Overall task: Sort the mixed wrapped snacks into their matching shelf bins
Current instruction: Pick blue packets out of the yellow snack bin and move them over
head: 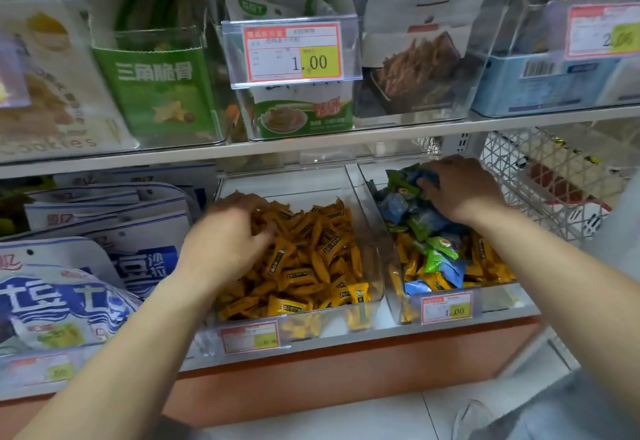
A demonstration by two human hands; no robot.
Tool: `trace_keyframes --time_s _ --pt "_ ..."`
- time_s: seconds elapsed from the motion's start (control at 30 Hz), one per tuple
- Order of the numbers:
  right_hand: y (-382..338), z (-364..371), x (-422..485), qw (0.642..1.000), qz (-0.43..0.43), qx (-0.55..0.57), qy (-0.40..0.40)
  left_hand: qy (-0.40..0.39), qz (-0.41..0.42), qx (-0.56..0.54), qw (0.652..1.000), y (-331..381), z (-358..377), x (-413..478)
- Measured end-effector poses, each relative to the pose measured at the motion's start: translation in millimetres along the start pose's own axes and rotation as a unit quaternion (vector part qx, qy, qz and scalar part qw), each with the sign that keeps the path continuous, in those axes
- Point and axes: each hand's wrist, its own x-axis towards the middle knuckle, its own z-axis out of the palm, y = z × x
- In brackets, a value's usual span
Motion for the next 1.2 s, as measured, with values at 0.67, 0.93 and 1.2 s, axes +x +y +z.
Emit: trace_keyframes --time_s 0.67,0.93,1.2 --pt "-247 62 -37 0.877 -0.405 0.057 -0.255 -0.012 -0.104 0.04 0.994 -63 -16 -55" --pt "-195 45 -28 0.877 -0.377 -0.107 -0.277 0.013 -0.088 0.013 0.996 -71 -10 -64" --pt "-227 24 -21 0.892 -0.378 0.007 -0.248 0.0 -0.081 -0.003 0.997 -73 -13 -63"
